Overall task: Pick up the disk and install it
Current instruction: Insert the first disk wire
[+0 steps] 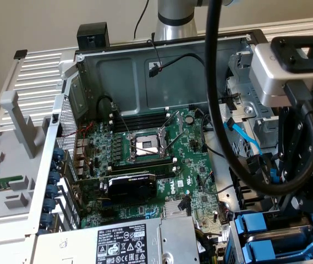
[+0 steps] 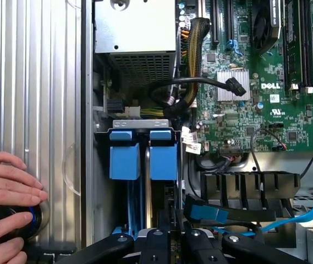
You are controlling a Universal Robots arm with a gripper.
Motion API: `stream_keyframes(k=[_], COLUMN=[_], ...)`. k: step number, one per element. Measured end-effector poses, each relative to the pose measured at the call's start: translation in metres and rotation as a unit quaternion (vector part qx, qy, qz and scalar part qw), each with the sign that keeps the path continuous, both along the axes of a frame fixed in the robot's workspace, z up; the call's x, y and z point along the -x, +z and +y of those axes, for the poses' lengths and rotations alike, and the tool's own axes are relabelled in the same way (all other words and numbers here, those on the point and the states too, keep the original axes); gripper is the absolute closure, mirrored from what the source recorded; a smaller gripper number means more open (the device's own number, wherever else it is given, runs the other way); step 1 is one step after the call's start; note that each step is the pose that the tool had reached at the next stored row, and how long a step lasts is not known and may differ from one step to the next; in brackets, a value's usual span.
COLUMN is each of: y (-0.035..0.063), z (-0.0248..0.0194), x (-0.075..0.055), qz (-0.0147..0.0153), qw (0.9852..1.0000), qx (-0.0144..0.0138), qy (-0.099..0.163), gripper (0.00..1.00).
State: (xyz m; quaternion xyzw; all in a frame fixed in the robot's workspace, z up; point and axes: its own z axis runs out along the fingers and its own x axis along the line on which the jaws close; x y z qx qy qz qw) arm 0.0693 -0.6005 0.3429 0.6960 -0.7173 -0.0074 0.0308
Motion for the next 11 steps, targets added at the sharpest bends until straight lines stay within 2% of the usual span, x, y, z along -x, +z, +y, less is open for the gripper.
stream_keyframes(k=[11], y=[-0.0006], z=[0.0013], x=[-0.0001], qz=[0.0], qw=[1.0], qx=[-0.0001], qy=[-0.008], gripper=[0.83])
